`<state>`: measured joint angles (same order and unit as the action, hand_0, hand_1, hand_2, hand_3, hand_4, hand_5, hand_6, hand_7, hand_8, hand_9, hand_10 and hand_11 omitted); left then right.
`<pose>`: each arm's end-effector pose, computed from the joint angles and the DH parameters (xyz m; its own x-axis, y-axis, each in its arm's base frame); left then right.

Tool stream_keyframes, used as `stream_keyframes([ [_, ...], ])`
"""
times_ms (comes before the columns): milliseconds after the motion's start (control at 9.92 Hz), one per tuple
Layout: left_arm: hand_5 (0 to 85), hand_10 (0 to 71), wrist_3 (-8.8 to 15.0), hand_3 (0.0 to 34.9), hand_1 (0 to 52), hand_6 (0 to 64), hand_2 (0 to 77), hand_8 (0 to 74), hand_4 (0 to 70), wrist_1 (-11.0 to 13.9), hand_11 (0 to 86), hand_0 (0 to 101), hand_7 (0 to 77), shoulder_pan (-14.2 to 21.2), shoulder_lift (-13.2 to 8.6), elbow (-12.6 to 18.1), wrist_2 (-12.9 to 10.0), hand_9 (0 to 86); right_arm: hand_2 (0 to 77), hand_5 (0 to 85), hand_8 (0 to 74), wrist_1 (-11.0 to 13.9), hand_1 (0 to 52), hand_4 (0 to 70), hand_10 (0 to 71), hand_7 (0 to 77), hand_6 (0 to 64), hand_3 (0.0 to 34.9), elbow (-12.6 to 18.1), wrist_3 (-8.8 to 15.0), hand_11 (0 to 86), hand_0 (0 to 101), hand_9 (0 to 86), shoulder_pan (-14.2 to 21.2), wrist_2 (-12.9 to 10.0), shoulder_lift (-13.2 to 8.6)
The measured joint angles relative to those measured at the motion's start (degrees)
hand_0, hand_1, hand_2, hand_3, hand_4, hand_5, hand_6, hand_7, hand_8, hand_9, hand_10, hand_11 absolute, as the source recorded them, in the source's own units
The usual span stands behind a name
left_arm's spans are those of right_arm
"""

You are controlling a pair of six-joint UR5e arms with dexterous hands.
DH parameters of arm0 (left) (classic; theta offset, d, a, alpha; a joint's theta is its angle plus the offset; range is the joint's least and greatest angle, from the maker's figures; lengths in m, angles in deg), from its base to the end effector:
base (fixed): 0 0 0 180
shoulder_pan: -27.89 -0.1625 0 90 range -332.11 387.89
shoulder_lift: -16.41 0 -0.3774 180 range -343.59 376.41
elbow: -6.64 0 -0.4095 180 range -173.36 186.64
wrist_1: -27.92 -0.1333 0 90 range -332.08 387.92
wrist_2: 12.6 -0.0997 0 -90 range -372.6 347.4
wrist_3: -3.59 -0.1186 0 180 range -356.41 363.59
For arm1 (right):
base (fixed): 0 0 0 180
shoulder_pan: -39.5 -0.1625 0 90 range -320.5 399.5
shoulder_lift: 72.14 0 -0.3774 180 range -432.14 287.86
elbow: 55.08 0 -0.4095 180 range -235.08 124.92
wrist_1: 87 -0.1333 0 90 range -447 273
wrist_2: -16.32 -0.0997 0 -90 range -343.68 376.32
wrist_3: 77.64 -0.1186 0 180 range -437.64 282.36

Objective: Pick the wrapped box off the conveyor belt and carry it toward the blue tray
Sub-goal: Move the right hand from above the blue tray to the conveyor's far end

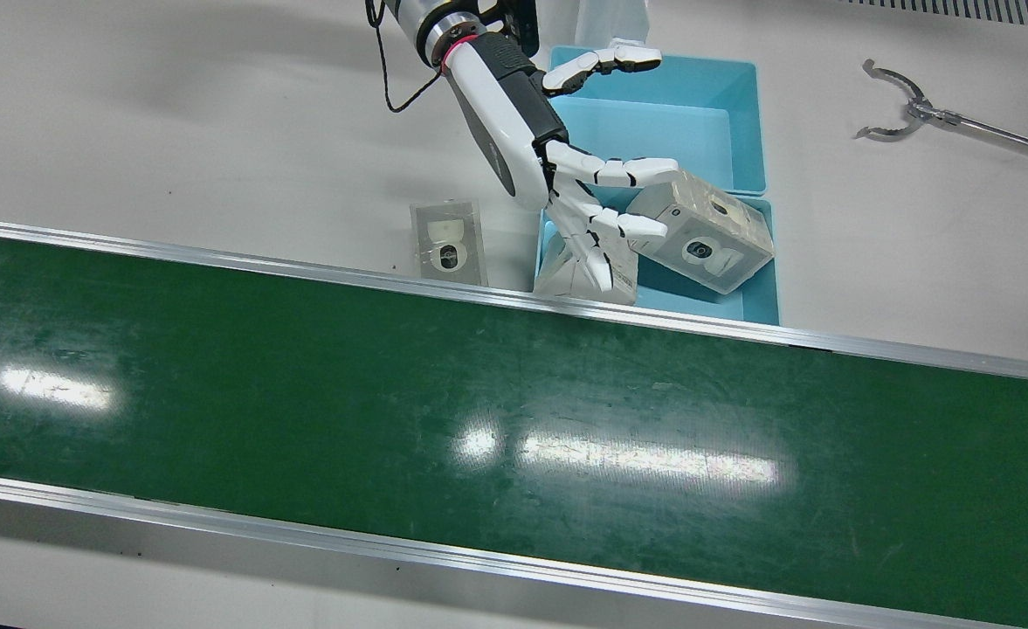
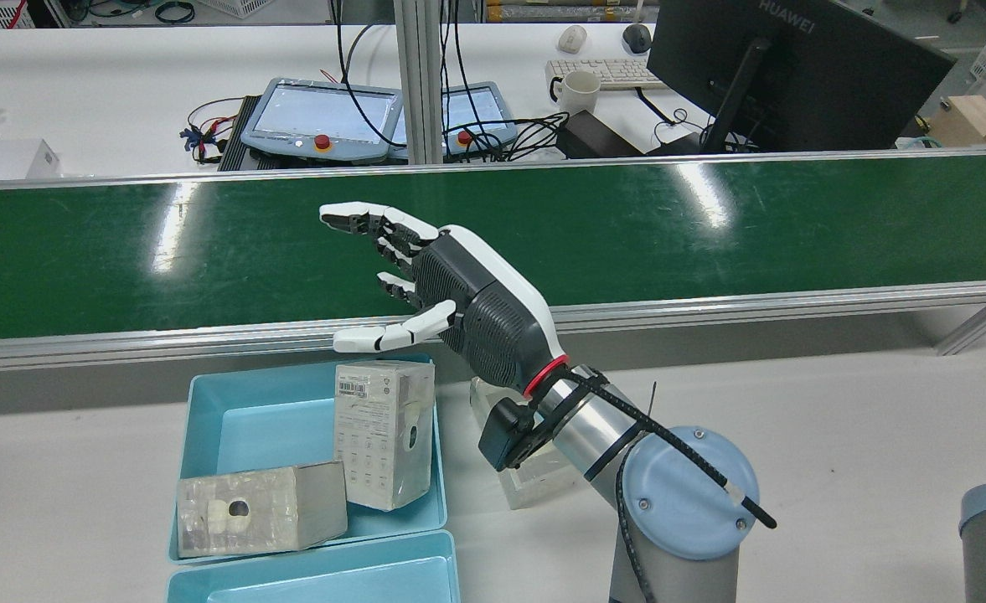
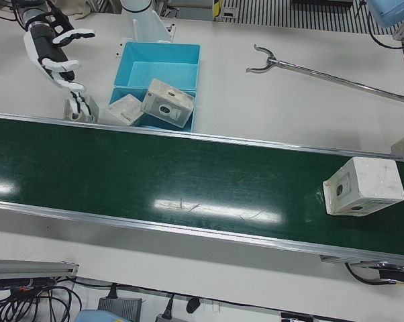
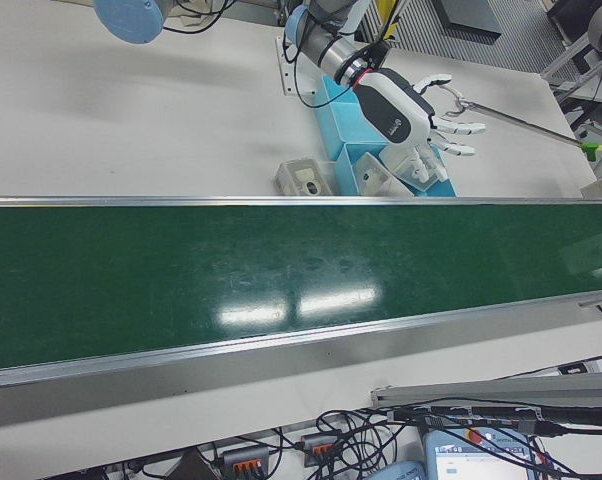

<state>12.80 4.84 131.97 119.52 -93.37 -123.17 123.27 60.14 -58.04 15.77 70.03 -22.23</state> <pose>-0.2284 -0.5338 0.4689 -0.9808 -0.1117 0.1598 -0.1589 -0.0174 -0.9871 -0.4212 -0.4075 0.1059 -0.8998 0.4339 -0.0455 0.2375 0.3998 -0.8853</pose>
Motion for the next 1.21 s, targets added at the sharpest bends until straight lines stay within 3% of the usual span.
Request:
stream_keyframes([
  [202, 0.5, 0.5, 0.00, 0.0, 0.0, 0.0, 0.5, 0.5, 0.0, 0.00, 0.0, 0, 0.5, 0.00, 0.00, 0.00, 0.00, 0.0, 20.7, 20.7, 0.0, -0.01, 15.3, 22.4, 2.2, 19.1, 0.0, 30.6, 0.05, -0.11, 4.4, 48, 2.2, -5.32, 2.07, 1.76],
  [403, 0.5, 0.5, 0.00, 0.0, 0.0, 0.0, 1.1, 0.5, 0.0, 0.00, 0.0, 0, 0.5, 0.00, 0.00, 0.00, 0.00, 0.5, 22.4, 21.8, 0.0, -0.07, 15.3, 22.4, 2.7, 20.2, 0.0, 30.4, 0.19, -0.79, 4.4, 47, 1.6, -13.16, 5.72, 5.32],
  [605, 0.5, 0.5, 0.00, 0.0, 0.0, 0.0, 1.1, 0.5, 0.0, 0.00, 0.0, 0, 0.5, 0.00, 0.00, 0.00, 0.00, 0.0, 22.4, 21.3, 0.0, -0.09, 15.3, 21.3, 2.7, 18.0, 0.0, 30.6, 0.67, -2.03, 4.4, 47, 2.2, -19.22, 8.57, 9.13],
  [806, 0.5, 0.0, 0.00, 0.0, 0.0, 0.0, 0.5, 0.5, 0.0, 0.00, 0.0, 0, 0.5, 0.00, 0.00, 0.00, 0.00, 0.0, 22.4, 22.9, 0.0, 0.06, 16.9, 20.7, 0.5, 18.0, 0.0, 30.7, 1.45, -4.07, 4.4, 47, 2.2, -23.16, 10.66, 14.52],
  [907, 0.5, 0.0, 0.00, 0.0, 0.0, 0.0, 0.5, 0.5, 0.0, 0.00, 0.0, 0, 0.5, 0.00, 0.00, 0.00, 0.00, 0.0, 19.1, 23.5, 0.0, 0.10, 16.4, 19.1, 2.2, 18.5, 0.0, 30.5, 1.88, -5.03, 4.4, 48, 2.2, -25.69, 12.71, 17.02],
  [1008, 0.5, 0.5, 0.00, 0.0, 0.0, 0.0, 0.5, 0.5, 0.0, 0.00, 0.0, 0, 0.5, 0.00, 0.00, 0.00, 0.00, 0.0, 16.4, 20.2, 0.0, 0.08, 12.5, 13.1, 2.2, 16.4, 0.0, 30.7, 2.23, -5.63, 4.4, 47, 2.2, -28.28, 14.92, 18.93],
  [1109, 0.5, 0.0, 0.00, 0.0, 0.0, 0.0, 0.5, 0.0, 0.0, 0.00, 0.0, 0, 0.5, 0.00, 0.00, 0.00, 0.00, 0.0, 9.8, 15.8, 0.0, -0.02, 8.7, 9.8, 2.2, 14.7, 0.0, 30.6, 2.49, -6.05, 4.4, 45, 2.2, -30.32, 16.46, 20.26],
  [1209, 0.5, 0.0, 0.00, 0.0, 0.0, 0.0, 0.5, 0.0, 0.0, 0.00, 0.0, 0, 0.5, 0.00, 0.00, 0.00, 0.00, 0.0, 8.7, 15.8, 0.0, -0.16, 9.3, 9.8, 2.2, 14.7, 0.0, 30.5, 2.65, -6.30, 4.4, 43, 2.2, -31.64, 17.30, 21.18],
])
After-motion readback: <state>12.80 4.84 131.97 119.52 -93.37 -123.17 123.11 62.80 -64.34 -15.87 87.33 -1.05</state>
